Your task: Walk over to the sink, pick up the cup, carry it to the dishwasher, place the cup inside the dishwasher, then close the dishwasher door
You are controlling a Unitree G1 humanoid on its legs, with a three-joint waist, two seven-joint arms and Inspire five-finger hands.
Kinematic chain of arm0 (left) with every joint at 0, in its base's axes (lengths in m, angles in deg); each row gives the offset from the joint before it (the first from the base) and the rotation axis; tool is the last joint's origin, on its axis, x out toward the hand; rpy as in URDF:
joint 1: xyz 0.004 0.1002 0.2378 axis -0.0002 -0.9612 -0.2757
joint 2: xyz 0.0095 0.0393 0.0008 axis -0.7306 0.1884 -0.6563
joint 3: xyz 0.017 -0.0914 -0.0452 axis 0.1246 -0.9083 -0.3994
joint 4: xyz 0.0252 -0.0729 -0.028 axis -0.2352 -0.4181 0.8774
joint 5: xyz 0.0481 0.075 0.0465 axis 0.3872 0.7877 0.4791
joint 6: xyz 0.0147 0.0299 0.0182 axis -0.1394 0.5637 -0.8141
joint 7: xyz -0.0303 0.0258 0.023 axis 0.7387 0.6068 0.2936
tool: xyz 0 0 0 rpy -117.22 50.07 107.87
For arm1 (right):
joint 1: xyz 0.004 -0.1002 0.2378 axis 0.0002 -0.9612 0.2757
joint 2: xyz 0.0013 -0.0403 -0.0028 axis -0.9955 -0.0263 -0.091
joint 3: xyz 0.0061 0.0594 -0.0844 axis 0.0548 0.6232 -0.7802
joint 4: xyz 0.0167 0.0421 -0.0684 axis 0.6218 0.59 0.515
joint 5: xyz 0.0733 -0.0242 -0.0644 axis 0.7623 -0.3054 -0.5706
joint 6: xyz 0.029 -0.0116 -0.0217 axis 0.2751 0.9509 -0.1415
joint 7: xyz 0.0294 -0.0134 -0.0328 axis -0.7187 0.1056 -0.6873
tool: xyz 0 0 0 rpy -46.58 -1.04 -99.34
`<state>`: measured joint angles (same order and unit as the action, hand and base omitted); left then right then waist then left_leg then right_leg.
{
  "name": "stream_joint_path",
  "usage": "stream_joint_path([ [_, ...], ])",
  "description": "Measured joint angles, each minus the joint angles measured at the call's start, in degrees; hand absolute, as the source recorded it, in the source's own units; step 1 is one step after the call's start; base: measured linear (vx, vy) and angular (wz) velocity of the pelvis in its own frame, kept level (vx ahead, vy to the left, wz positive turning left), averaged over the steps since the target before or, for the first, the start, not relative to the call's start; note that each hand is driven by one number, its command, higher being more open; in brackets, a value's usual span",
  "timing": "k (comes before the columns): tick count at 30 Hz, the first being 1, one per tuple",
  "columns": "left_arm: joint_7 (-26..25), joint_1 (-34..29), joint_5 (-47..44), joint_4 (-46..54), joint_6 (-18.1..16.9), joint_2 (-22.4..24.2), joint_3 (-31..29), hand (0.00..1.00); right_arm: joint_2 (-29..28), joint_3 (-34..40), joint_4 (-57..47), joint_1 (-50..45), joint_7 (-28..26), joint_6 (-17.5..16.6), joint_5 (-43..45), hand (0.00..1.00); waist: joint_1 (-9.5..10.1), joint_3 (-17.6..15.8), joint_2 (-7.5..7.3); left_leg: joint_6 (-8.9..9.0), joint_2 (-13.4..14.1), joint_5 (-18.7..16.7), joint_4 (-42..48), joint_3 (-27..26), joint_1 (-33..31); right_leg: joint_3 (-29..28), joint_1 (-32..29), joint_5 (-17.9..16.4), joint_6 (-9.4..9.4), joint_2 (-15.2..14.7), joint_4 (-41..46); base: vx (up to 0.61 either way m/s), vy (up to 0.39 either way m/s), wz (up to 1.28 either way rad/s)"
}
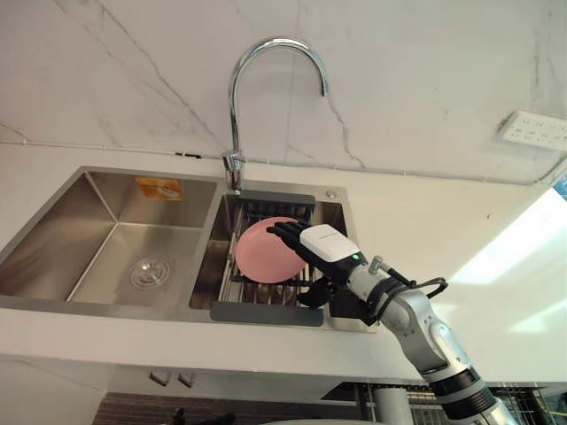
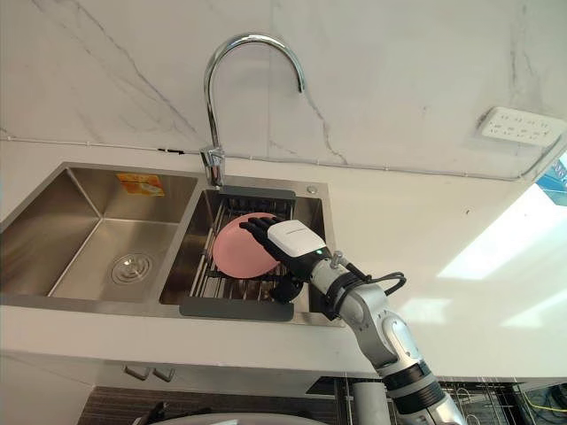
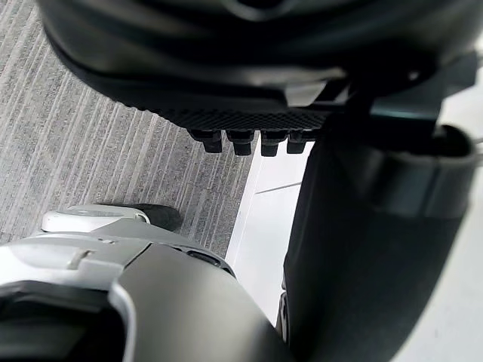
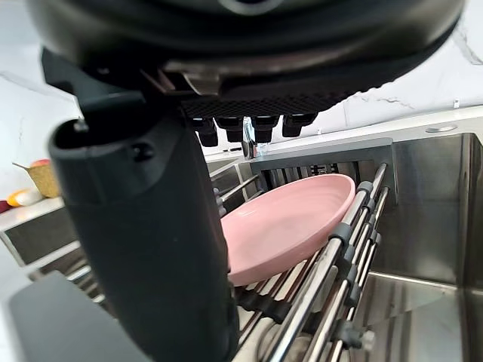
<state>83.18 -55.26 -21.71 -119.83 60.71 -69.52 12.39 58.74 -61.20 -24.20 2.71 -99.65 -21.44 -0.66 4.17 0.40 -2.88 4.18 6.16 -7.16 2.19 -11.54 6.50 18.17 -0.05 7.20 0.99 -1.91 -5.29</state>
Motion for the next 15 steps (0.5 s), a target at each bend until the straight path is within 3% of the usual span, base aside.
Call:
stream_joint_path([
  [15,0.31,-0.04,-0.03,1.47,0.85,0.16,-0.15,1.00,-2.48,-2.57,8.88,1.21,6.20,1.98,-9.47,1.00,0.65,-0.89,0.04,0.26,0.01,0.16,-0.85,0.26,0.40,1.41,0.67,-0.47,0.60,-0.35,0.00,0.00,0.026,0.04],
])
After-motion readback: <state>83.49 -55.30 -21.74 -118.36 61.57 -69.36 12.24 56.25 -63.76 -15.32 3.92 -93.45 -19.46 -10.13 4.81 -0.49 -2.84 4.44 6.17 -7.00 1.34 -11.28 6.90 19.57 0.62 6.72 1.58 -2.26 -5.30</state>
